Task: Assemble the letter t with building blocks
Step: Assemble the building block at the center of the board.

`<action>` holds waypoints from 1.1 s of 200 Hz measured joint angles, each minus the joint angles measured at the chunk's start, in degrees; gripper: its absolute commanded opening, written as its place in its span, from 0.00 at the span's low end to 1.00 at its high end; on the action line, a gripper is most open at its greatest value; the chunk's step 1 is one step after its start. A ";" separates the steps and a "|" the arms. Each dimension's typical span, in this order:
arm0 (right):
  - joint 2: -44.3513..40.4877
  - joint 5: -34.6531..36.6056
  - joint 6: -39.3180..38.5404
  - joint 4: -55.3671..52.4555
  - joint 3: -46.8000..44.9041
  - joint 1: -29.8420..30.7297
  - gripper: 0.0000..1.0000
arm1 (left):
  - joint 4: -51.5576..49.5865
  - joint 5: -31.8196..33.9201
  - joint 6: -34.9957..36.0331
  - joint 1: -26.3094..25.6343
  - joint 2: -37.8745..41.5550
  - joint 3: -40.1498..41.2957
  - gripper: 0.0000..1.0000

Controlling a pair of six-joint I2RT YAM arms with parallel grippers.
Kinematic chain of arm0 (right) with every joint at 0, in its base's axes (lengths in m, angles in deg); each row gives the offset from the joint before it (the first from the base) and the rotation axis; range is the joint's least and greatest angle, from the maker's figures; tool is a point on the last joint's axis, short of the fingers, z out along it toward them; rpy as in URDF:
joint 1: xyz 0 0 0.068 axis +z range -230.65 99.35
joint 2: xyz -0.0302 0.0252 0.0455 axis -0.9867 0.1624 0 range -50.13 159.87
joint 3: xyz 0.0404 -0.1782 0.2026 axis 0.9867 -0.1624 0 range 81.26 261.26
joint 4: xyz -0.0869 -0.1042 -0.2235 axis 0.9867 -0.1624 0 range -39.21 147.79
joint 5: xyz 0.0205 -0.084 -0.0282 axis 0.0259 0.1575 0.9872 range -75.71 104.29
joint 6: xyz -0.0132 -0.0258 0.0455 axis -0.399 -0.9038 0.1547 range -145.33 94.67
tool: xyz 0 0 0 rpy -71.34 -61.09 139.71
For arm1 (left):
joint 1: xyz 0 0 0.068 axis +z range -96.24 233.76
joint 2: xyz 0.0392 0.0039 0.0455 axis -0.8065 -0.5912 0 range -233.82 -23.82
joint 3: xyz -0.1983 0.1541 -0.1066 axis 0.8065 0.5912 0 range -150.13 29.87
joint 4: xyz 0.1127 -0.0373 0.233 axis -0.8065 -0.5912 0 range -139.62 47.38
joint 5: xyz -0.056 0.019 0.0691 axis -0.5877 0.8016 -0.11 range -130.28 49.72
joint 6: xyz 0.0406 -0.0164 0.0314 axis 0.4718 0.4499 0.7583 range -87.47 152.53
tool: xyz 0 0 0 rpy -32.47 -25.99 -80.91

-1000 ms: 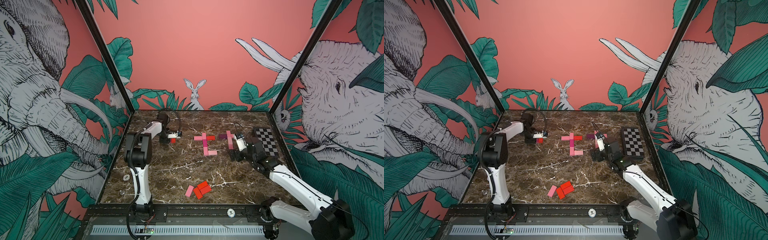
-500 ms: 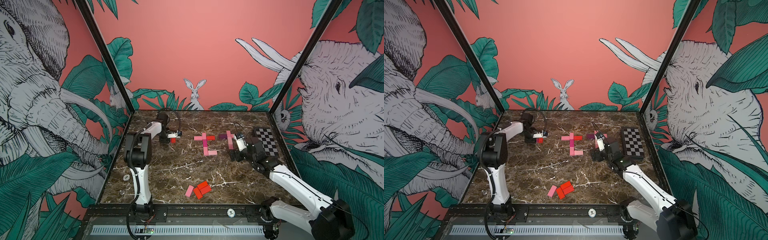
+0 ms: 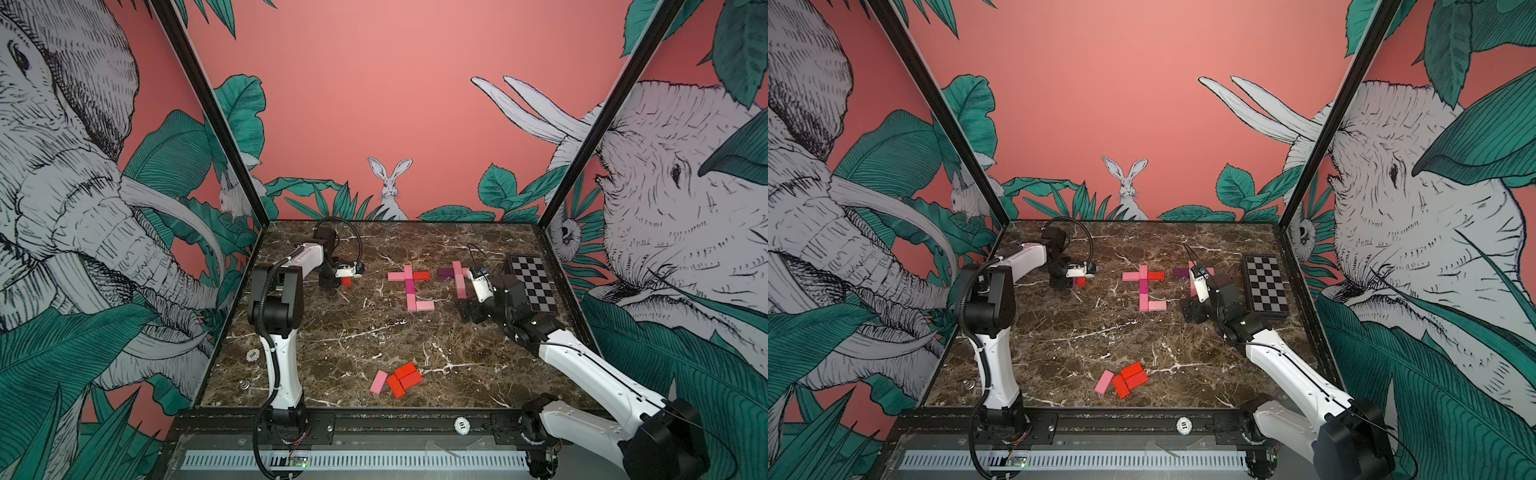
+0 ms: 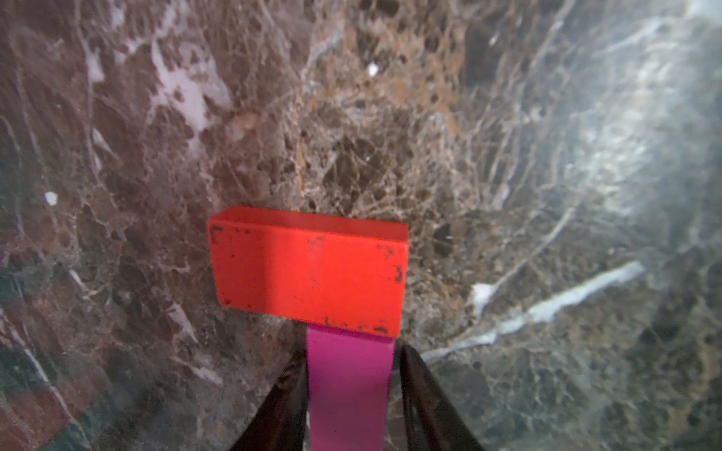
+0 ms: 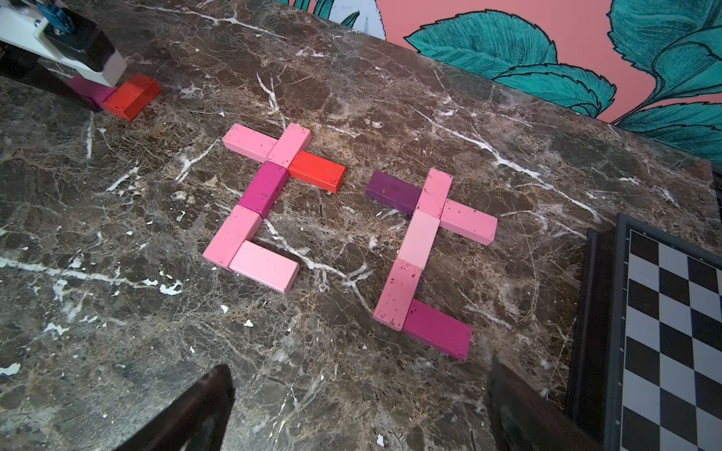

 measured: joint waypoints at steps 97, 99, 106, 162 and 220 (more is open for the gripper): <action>0.00 0.04 0.00 0.00 0.00 0.00 0.98 | -0.17 -0.20 -0.09 0.00 -0.46 -0.66 0.38; 0.00 0.02 0.00 0.00 0.00 0.00 0.98 | -0.17 -0.20 -0.11 0.00 -0.48 -0.66 0.38; 0.00 0.04 0.00 0.00 0.00 0.00 0.98 | -0.20 -0.22 -0.15 0.00 -0.48 -0.68 0.38; 0.00 0.04 0.00 0.00 0.00 0.00 0.98 | -0.55 -0.31 -0.37 0.00 -0.96 -1.40 0.36; 0.02 0.04 0.00 0.02 0.00 0.00 0.98 | -0.57 -0.39 -0.35 0.00 -0.96 -1.40 0.36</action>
